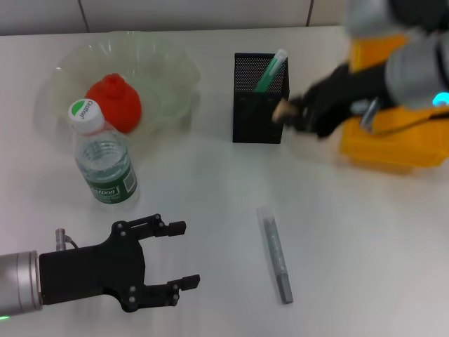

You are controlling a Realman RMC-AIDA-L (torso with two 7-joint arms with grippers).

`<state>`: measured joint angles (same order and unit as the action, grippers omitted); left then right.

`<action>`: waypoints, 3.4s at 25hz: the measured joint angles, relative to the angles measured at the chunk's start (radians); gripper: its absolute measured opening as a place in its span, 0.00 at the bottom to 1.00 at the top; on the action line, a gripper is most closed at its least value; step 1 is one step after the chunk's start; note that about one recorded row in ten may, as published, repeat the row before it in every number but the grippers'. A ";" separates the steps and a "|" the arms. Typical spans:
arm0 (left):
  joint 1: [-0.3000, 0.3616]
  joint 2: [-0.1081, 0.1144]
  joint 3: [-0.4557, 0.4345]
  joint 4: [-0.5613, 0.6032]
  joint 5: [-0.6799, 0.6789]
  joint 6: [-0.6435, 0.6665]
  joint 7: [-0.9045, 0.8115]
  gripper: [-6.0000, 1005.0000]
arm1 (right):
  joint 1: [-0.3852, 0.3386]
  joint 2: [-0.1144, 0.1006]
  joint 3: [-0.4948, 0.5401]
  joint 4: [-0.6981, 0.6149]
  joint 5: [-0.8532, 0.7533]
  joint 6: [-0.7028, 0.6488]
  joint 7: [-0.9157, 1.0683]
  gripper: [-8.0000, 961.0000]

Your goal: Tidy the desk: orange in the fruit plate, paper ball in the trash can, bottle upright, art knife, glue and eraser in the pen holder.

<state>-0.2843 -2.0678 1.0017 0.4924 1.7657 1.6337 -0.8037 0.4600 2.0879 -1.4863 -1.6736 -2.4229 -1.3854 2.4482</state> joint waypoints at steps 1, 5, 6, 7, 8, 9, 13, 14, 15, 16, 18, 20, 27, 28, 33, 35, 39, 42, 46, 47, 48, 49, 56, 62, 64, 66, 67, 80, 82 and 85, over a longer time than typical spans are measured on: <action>-0.001 0.000 0.000 0.000 0.000 0.000 0.000 0.78 | -0.005 0.000 0.023 -0.014 0.005 0.013 0.000 0.26; -0.002 0.000 0.000 0.000 0.000 0.000 0.000 0.78 | 0.012 -0.003 0.066 0.072 0.043 0.170 -0.009 0.26; -0.002 0.000 0.000 0.000 0.000 0.000 0.000 0.78 | 0.042 -0.004 0.064 0.149 0.047 0.220 -0.023 0.26; -0.002 0.000 0.000 0.000 0.000 0.000 0.000 0.78 | 0.042 -0.004 0.064 0.149 0.047 0.220 -0.023 0.26; -0.003 0.000 0.000 0.000 0.000 0.000 0.000 0.78 | 0.070 -0.004 0.063 0.209 0.049 0.252 -0.033 0.26; -0.003 0.000 0.000 0.000 0.000 0.000 0.000 0.78 | 0.070 -0.004 0.063 0.209 0.049 0.252 -0.033 0.26; -0.003 0.000 0.000 0.000 0.000 0.001 0.000 0.78 | 0.118 -0.005 0.064 0.299 0.050 0.289 -0.042 0.26; -0.003 0.000 0.000 0.000 0.000 0.001 0.000 0.78 | 0.146 -0.005 0.067 0.345 0.051 0.294 -0.055 0.26; -0.003 0.000 0.000 0.000 0.000 0.001 0.000 0.78 | 0.146 -0.005 0.067 0.345 0.051 0.294 -0.055 0.28; -0.002 0.000 0.000 0.000 0.000 0.001 0.000 0.78 | 0.152 -0.005 0.068 0.357 0.052 0.296 -0.059 0.29; -0.001 0.000 0.000 0.000 0.000 0.000 0.000 0.78 | 0.156 -0.004 0.068 0.365 0.052 0.296 -0.060 0.33; -0.001 0.000 0.000 0.000 0.000 0.000 0.000 0.78 | 0.148 -0.004 0.069 0.333 0.050 0.283 -0.006 0.36; 0.028 0.008 -0.003 0.011 0.002 0.002 0.000 0.78 | 0.092 -0.004 0.057 0.157 0.032 0.092 0.149 0.54; 0.030 0.009 -0.003 0.011 0.002 0.002 0.000 0.78 | 0.080 -0.004 0.047 0.131 0.026 0.060 0.174 0.58; 0.039 0.018 -0.007 0.012 0.017 0.010 0.000 0.78 | 0.022 0.000 -0.052 0.078 -0.005 -0.051 0.265 0.87; 0.043 0.019 -0.011 0.013 0.025 0.011 0.000 0.78 | 0.019 0.000 -0.069 0.092 -0.006 -0.059 0.271 0.87; 0.050 0.021 -0.011 0.014 0.026 0.011 0.000 0.78 | 0.023 -0.001 -0.141 0.174 -0.017 -0.062 0.291 0.87; 0.051 0.021 -0.011 0.014 0.026 0.011 0.000 0.78 | 0.028 0.000 -0.159 0.199 -0.018 -0.052 0.293 0.88; 0.051 0.021 -0.011 0.014 0.026 0.011 0.000 0.78 | 0.043 0.000 -0.196 0.237 -0.018 -0.020 0.306 0.88; 0.051 0.021 -0.011 0.014 0.026 0.011 0.000 0.78 | 0.048 0.000 -0.204 0.248 -0.018 -0.014 0.307 0.88; 0.051 0.021 -0.011 0.014 0.026 0.011 0.000 0.78 | 0.054 0.000 -0.211 0.260 -0.018 -0.007 0.307 0.88; 0.051 0.020 -0.011 0.014 0.026 0.011 0.000 0.78 | 0.067 0.001 -0.225 0.289 -0.018 0.012 0.307 0.88; 0.049 0.018 -0.011 0.014 0.026 0.011 0.000 0.78 | 0.109 0.001 -0.262 0.373 -0.014 0.065 0.309 0.86; 0.047 0.017 -0.011 0.014 0.026 0.011 0.000 0.78 | 0.133 0.001 -0.284 0.407 -0.012 0.083 0.310 0.83; 0.045 0.016 -0.011 0.014 0.026 0.011 0.000 0.78 | 0.144 0.001 -0.290 0.425 -0.012 0.089 0.312 0.82; 0.045 0.016 -0.011 0.014 0.026 0.010 0.000 0.78 | 0.150 0.001 -0.290 0.435 -0.012 0.089 0.312 0.81; 0.044 0.015 -0.011 0.014 0.026 0.010 0.000 0.78 | 0.158 0.001 -0.290 0.447 -0.012 0.090 0.313 0.80; 0.045 0.014 -0.011 0.014 0.026 0.006 0.000 0.78 | 0.185 0.005 -0.292 0.495 -0.010 0.088 0.319 0.49; 0.045 0.014 -0.011 0.014 0.026 0.007 0.000 0.78 | 0.186 0.005 -0.292 0.496 -0.010 0.083 0.320 0.40; 0.043 0.014 -0.011 0.014 0.026 0.010 0.000 0.78 | 0.190 0.003 -0.291 0.496 -0.016 0.070 0.329 0.29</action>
<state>-0.2418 -2.0540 0.9908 0.5062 1.7917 1.6434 -0.8037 0.6497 2.0912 -1.7772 -1.1779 -2.4385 -1.3153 2.7770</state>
